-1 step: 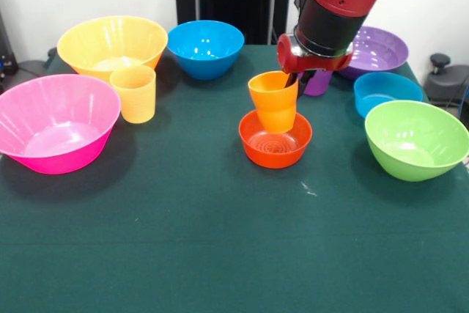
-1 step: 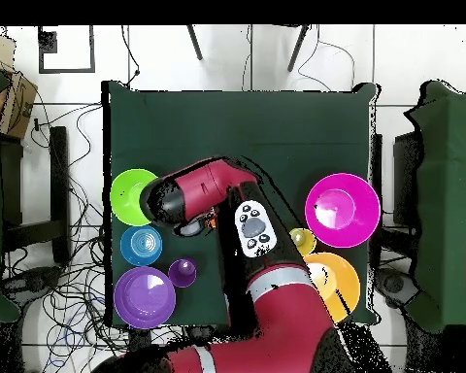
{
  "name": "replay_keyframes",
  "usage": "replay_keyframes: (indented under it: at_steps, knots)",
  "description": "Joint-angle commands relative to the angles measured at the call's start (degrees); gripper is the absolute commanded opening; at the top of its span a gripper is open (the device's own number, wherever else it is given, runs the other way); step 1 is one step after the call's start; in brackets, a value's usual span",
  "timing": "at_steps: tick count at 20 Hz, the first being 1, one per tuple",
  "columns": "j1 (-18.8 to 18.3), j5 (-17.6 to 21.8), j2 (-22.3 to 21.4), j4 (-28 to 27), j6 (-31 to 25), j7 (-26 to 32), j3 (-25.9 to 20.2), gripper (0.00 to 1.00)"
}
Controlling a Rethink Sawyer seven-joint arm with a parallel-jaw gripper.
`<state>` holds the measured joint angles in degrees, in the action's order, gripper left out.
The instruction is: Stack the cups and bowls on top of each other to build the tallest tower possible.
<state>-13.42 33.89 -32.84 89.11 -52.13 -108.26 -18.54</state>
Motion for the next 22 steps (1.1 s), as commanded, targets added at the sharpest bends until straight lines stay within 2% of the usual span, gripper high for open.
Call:
replay_keyframes:
  at_steps: [1, 4, 5, 22]
  knots:
    - [0.8, 5.1, 1.6, 2.3, 4.4, 4.4, -0.5, 0.0]
    - [0.9, 5.0, 1.9, 1.9, 4.3, 4.4, -0.6, 0.0]
    - [0.9, 5.0, 1.9, 1.9, 4.4, 4.4, -0.7, 1.0]
    - [0.3, 4.5, 3.0, 1.4, 4.4, 5.1, -1.3, 1.0]
